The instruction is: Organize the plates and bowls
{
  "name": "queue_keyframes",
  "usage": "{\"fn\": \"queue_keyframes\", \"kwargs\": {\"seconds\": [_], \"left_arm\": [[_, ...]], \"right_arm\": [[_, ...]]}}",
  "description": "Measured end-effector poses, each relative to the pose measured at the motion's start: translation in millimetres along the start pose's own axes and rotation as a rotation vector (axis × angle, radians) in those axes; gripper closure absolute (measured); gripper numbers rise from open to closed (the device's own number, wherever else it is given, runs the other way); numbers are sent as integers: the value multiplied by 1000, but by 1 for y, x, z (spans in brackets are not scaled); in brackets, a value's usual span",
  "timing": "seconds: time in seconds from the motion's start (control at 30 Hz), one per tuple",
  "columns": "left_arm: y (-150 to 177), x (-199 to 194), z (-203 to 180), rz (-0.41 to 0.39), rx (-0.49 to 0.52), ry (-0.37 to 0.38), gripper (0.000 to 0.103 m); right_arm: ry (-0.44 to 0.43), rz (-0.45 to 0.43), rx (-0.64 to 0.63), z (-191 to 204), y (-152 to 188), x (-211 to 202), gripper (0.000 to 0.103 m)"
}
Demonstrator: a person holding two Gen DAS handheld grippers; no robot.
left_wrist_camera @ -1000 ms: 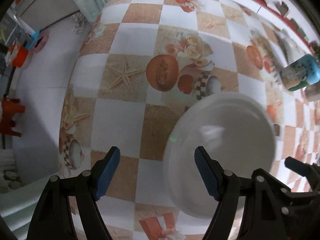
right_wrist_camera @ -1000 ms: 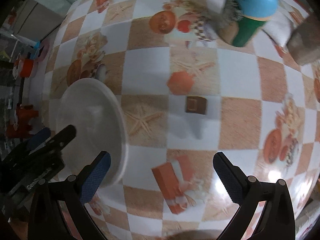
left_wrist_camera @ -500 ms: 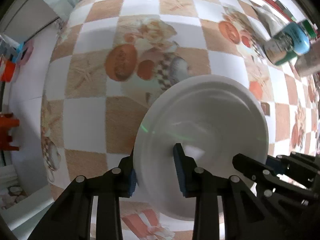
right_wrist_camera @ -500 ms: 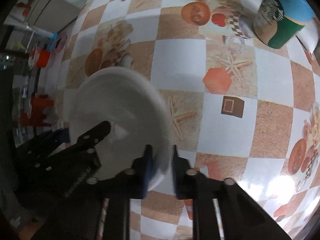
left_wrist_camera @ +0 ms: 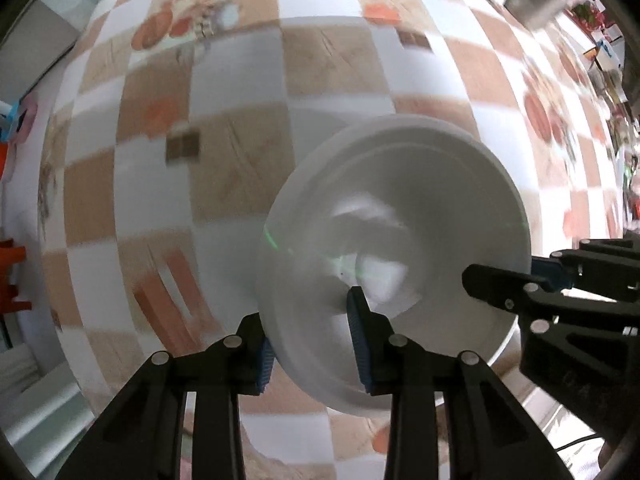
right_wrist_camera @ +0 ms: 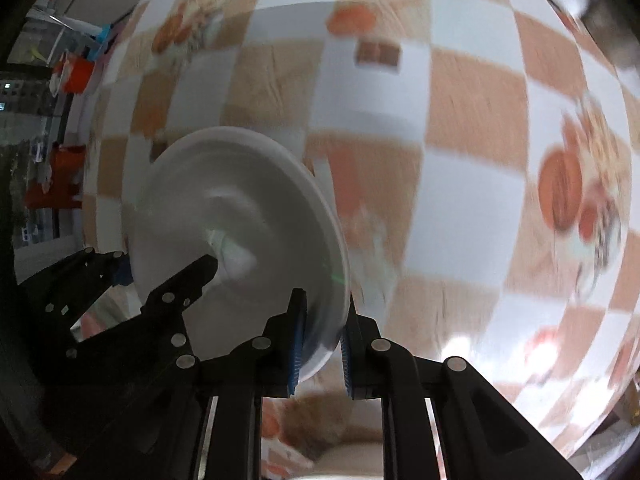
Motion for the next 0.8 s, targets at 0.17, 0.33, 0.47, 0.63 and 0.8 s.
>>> {"fn": "queue_keyframes", "kwargs": {"seconds": [0.17,0.33,0.47,0.63,0.8], "left_arm": [[39,-5,-12,24,-9,-6,67],[68,-8,-9,49,-53,-16,64],[89,-19,7,58,-89,-16,64],[96,-39,15,34,-87,-19,64],[90,-60,-15,16,-48,-3,64]], "right_arm": [[1,38,-3,3,47,4,84],[23,35,-73,22,75,6,83],[22,44,-119,40,89,7,83],[7,29,-131,61,96,-1,83],[6,6,-118,64,99,-24,83]]}}
Point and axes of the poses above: each gripper's, at about its wrist camera, not at the fingertips, and x roughly the way its jaws point, z to its left, y to its underside, the point moved 6 cm from there along x, roughly the way its jaws point, and after that the axes turned 12 degrees about -z, right-handed, at the moved point
